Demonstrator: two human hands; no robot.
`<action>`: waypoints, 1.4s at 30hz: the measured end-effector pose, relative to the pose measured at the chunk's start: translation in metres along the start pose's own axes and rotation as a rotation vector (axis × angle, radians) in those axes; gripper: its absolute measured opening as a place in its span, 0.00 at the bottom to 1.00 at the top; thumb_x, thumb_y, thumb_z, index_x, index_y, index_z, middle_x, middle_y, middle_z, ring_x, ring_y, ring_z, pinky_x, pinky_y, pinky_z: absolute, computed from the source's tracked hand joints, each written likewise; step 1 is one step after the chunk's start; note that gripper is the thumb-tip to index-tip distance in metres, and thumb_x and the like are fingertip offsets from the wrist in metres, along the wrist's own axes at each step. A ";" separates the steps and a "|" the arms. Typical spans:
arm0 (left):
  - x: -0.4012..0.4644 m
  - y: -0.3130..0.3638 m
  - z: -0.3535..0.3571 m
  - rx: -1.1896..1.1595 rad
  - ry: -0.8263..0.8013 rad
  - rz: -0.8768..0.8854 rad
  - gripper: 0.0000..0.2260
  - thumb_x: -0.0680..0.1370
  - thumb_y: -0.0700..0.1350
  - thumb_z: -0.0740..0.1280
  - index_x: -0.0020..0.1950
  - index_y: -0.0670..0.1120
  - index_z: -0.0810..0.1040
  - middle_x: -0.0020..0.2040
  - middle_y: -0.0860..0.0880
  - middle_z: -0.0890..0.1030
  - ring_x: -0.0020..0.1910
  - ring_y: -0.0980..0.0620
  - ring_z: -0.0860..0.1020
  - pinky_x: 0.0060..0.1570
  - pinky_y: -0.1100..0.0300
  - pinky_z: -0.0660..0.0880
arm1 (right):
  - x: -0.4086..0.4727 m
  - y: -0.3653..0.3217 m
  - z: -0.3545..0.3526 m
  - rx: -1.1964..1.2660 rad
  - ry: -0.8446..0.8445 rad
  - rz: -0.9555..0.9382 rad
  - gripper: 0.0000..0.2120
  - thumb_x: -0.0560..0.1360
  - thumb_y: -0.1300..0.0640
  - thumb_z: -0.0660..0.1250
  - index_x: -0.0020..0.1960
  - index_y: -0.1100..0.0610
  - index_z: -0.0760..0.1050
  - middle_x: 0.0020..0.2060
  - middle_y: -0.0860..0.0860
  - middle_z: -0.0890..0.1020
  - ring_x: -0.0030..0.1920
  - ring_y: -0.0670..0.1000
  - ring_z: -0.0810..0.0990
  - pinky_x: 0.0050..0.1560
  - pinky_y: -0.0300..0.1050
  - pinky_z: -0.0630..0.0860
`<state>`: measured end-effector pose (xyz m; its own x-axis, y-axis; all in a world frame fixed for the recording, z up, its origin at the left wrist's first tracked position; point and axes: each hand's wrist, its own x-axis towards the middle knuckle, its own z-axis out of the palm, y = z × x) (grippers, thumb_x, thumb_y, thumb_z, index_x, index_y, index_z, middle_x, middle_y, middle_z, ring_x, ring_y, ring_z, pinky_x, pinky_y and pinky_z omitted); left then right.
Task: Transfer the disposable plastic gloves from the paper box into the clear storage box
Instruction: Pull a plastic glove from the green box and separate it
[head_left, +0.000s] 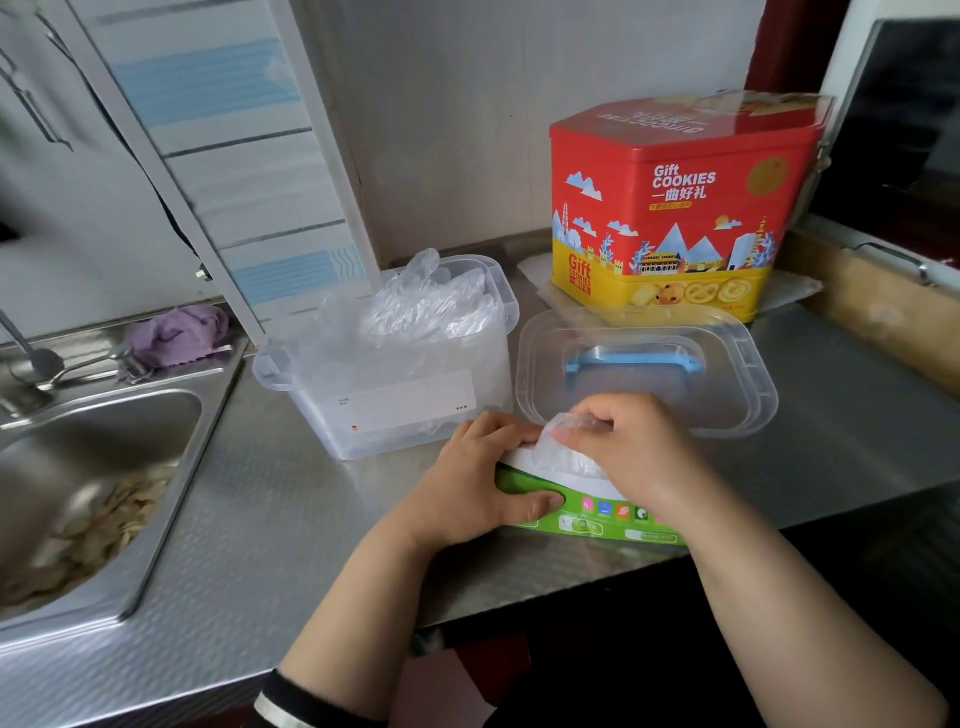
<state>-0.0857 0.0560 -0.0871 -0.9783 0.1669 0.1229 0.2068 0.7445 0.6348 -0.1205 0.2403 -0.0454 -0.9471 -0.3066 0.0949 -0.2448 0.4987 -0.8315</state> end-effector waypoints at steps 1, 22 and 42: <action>0.000 0.001 -0.001 0.005 -0.009 -0.010 0.31 0.62 0.67 0.68 0.61 0.54 0.77 0.55 0.60 0.69 0.60 0.54 0.68 0.67 0.55 0.65 | 0.000 0.000 0.000 0.158 0.017 0.012 0.09 0.72 0.53 0.73 0.36 0.57 0.79 0.30 0.50 0.80 0.34 0.48 0.74 0.40 0.44 0.69; 0.003 0.034 -0.023 0.168 0.239 0.138 0.26 0.70 0.66 0.66 0.63 0.55 0.77 0.62 0.56 0.76 0.64 0.57 0.69 0.65 0.59 0.66 | -0.013 -0.072 -0.064 0.887 0.441 -0.606 0.07 0.68 0.45 0.72 0.44 0.45 0.84 0.40 0.40 0.84 0.46 0.42 0.80 0.52 0.39 0.75; 0.020 0.097 -0.117 -0.462 0.519 0.312 0.07 0.81 0.38 0.63 0.44 0.45 0.77 0.38 0.50 0.83 0.36 0.53 0.81 0.40 0.60 0.79 | -0.011 -0.032 0.006 -0.252 0.684 -0.956 0.19 0.78 0.49 0.64 0.64 0.58 0.71 0.65 0.55 0.71 0.67 0.58 0.70 0.66 0.61 0.68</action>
<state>-0.0872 0.0565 0.0661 -0.7807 -0.0850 0.6191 0.5592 0.3473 0.7528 -0.1009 0.2227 -0.0233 -0.2552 -0.1834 0.9493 -0.8698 0.4723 -0.1426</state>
